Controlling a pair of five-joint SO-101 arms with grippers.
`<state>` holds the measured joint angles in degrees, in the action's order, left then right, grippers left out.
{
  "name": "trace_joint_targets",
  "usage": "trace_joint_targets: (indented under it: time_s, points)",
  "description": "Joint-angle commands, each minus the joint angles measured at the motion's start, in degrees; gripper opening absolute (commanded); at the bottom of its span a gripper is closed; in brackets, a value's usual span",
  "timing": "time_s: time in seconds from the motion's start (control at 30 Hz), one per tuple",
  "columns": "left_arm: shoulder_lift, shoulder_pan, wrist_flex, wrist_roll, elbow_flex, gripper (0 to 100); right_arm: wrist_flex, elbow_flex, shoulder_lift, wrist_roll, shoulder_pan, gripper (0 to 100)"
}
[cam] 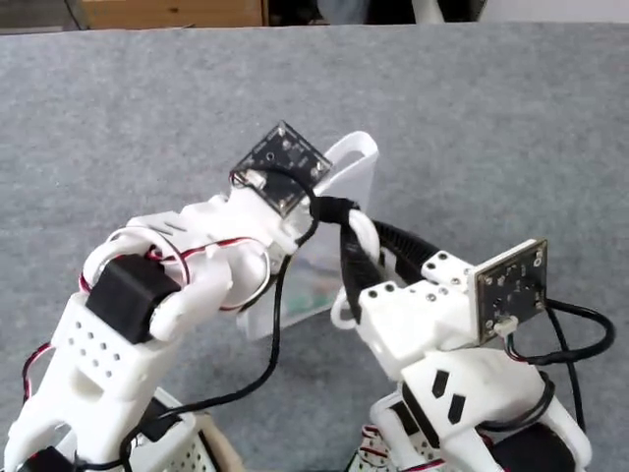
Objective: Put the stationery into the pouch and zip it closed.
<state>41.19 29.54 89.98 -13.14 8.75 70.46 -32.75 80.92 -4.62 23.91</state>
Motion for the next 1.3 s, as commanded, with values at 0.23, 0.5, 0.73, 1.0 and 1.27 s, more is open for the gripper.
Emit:
trace_joint_targets:
  time_s: [0.23, 0.5, 0.73, 1.0, 1.27]
  points:
    - [14.0, -0.7, 10.7, -10.3, -0.2, 3, -2.3, 0.4, 0.5, 4.1, -7.8, 1.2]
    - [21.2, -2.4, 10.8, -10.5, 5.1, 3, -1.2, -2.5, 0.5, 5.5, -15.1, 1.2]
    - [24.8, -10.2, 10.8, -14.3, 5.1, 3, 0.6, -11.0, 0.5, 6.0, -18.1, 1.2]
    - [26.9, -11.2, 10.9, -15.0, 5.2, 3, -8.8, -22.5, 0.5, 6.2, -25.1, 1.2]
    - [26.3, -11.0, 10.6, -14.9, 5.7, 3, -5.5, -21.0, 3.3, 5.5, -18.9, 1.5]
